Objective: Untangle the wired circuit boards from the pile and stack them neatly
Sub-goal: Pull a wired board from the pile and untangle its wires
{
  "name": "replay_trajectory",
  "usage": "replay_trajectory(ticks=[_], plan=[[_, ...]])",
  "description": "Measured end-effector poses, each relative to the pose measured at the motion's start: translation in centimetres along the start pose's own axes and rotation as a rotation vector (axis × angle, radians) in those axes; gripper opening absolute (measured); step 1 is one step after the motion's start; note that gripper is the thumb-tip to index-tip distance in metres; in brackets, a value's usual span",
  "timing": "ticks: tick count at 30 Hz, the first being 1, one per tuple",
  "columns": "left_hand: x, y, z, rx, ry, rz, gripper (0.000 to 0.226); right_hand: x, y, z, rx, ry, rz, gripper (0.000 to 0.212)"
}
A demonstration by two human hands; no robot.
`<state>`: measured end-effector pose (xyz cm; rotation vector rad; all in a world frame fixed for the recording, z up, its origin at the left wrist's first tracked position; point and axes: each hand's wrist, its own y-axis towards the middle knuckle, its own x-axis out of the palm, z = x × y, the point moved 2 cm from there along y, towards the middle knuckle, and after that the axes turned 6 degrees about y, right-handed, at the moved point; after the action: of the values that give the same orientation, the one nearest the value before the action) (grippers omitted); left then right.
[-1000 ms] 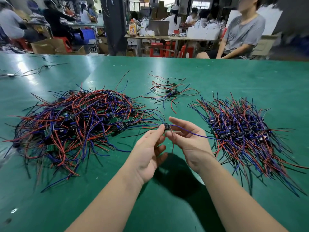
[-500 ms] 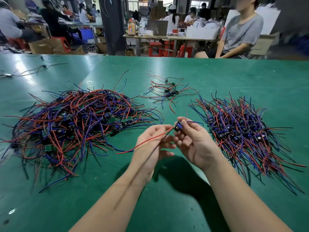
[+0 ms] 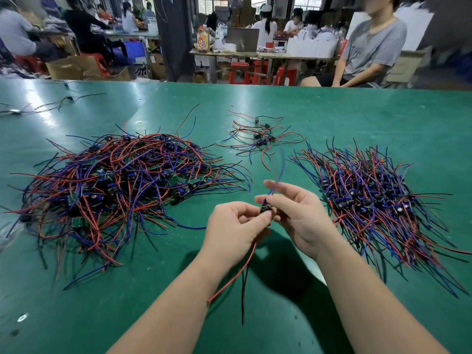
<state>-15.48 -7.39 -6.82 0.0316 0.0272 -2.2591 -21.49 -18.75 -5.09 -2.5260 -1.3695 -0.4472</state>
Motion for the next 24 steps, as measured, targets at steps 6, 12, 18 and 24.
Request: replay_trajectory(ticks=[6,12,18,24], plan=[[0.4,-0.4,0.3,-0.028,-0.060,-0.078,0.005,-0.7,0.0,-0.5,0.041,0.109,-0.078,0.010],[1.4,-1.2,0.2,-0.093,-0.035,-0.225,0.009,-2.7,0.6,-2.0,-0.027,0.114,0.063,0.006],[1.7,-1.6,0.2,-0.126,0.030,-0.333,0.007,-5.1,1.2,-3.7,-0.180,0.223,0.265,0.017],[1.9,-2.1,0.4,-0.146,0.073,-0.376,0.010,-6.1,1.1,-4.1,-0.258,0.292,0.448,0.012]])
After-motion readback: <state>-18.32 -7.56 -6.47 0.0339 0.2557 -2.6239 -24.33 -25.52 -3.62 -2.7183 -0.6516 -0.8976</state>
